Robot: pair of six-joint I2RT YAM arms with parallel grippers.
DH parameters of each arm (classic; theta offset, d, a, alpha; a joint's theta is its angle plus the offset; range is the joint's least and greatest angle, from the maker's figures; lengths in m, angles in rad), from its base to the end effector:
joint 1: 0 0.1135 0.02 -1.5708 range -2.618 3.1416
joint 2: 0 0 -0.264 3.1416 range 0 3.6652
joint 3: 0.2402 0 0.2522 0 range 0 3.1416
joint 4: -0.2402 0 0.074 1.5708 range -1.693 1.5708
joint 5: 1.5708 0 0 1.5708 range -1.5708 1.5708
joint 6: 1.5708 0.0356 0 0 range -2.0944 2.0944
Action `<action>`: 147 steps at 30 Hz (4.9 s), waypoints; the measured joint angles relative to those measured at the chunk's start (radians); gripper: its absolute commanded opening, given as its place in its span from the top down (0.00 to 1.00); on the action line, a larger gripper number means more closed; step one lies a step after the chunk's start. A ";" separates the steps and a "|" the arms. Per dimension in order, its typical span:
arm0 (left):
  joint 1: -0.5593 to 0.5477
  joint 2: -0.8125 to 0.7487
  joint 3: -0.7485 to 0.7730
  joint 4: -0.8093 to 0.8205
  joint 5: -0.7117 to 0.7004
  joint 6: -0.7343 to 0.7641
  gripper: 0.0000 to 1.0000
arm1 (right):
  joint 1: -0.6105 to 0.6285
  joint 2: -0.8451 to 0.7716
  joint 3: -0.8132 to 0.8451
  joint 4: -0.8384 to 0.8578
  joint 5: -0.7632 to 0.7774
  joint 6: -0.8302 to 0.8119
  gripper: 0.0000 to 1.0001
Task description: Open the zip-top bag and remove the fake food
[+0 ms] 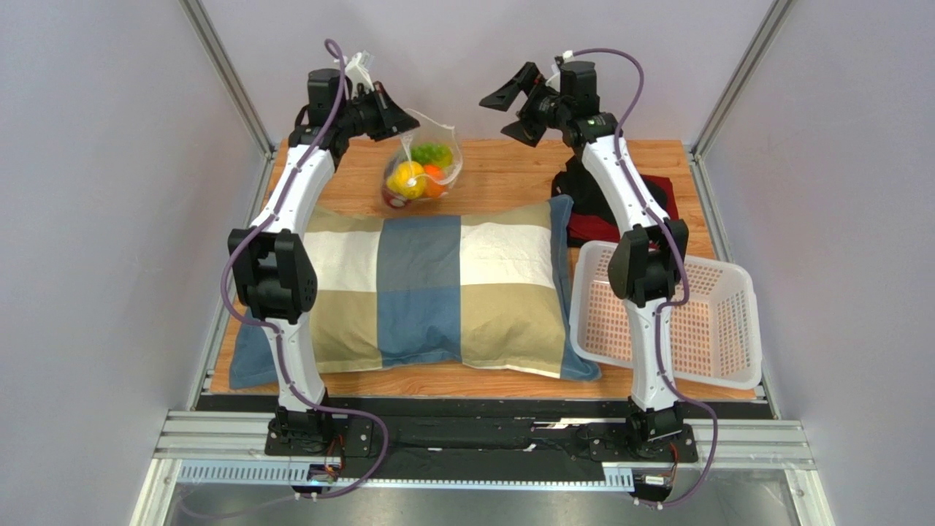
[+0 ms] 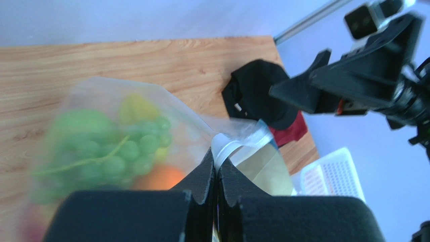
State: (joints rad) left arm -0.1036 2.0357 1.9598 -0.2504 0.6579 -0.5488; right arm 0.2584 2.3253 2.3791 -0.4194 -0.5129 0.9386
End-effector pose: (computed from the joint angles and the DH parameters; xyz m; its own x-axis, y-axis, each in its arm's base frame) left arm 0.4791 -0.0717 0.3580 -0.6152 -0.3510 -0.7059 0.3950 0.6376 -0.6614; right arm 0.5179 0.1549 0.3414 -0.7413 0.5311 -0.4103 -0.1145 0.5023 0.8571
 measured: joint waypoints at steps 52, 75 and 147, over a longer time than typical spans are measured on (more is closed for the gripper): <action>-0.114 0.183 -0.018 0.298 0.010 -0.464 1.00 | 0.169 0.129 -0.133 0.143 -0.243 -0.275 0.03; -0.112 0.183 -0.137 0.518 0.092 -0.719 1.00 | 0.207 0.119 -0.316 0.346 -0.093 -0.390 0.02; -0.063 0.066 -0.258 0.414 0.017 -0.671 1.00 | -0.196 -1.011 -1.315 -0.689 0.502 -0.394 0.24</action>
State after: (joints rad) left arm -0.1661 2.1021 1.7020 0.1638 0.6746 -1.2201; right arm 0.0620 1.3140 1.0645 -1.1084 -0.0113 0.5442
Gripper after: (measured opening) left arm 0.000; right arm 0.667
